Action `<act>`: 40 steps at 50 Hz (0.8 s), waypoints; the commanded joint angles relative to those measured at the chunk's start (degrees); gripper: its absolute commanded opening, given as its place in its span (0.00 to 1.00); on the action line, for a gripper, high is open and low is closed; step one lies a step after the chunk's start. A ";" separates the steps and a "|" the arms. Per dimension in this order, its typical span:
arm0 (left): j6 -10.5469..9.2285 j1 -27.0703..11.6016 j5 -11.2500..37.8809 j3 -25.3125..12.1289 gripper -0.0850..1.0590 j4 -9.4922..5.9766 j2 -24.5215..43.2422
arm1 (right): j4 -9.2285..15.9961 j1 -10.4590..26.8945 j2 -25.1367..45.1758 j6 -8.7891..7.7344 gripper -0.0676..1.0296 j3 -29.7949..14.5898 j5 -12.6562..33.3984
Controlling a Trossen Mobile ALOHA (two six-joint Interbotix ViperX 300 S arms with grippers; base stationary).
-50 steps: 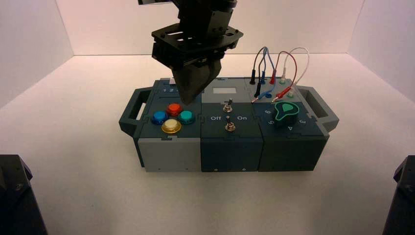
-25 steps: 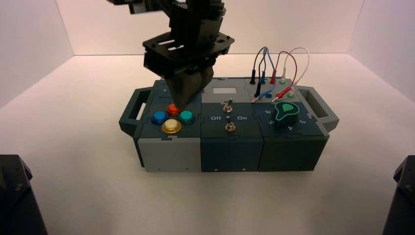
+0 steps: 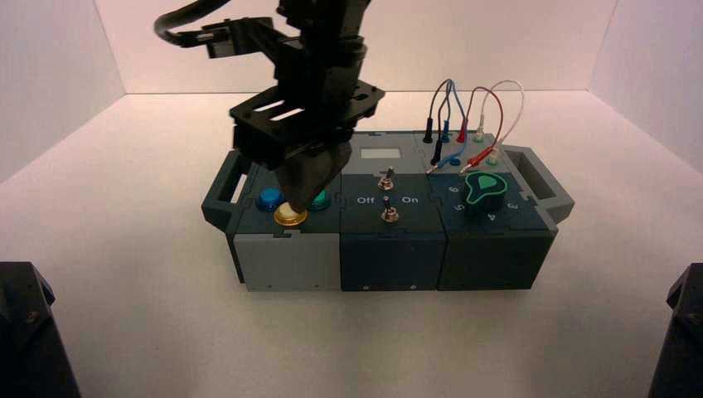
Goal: Push the yellow button with the right gripper.
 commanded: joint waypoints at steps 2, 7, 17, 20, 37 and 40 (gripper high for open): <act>-0.26 1.14 -0.09 0.62 0.05 -0.44 -1.05 | 0.18 0.79 -0.18 0.18 0.04 -1.23 -0.97; -0.18 1.41 -0.18 1.76 0.05 -0.44 -1.32 | 0.09 0.79 0.35 0.18 0.04 -0.62 -1.93; -0.35 1.41 -0.53 2.20 0.05 -0.53 -1.58 | 0.00 0.79 0.70 0.26 0.04 0.09 -2.46; -0.62 1.41 -0.53 2.20 0.05 -0.53 -1.58 | -0.18 0.79 0.53 0.26 0.04 0.18 -2.55; -0.70 1.49 -1.41 2.11 0.05 -0.53 -1.49 | -0.97 -0.18 -1.85 0.26 0.04 0.00 -1.85; -0.70 1.41 -1.49 2.11 0.05 -0.53 -1.49 | -1.23 -0.35 -2.11 0.26 0.04 -0.35 -1.23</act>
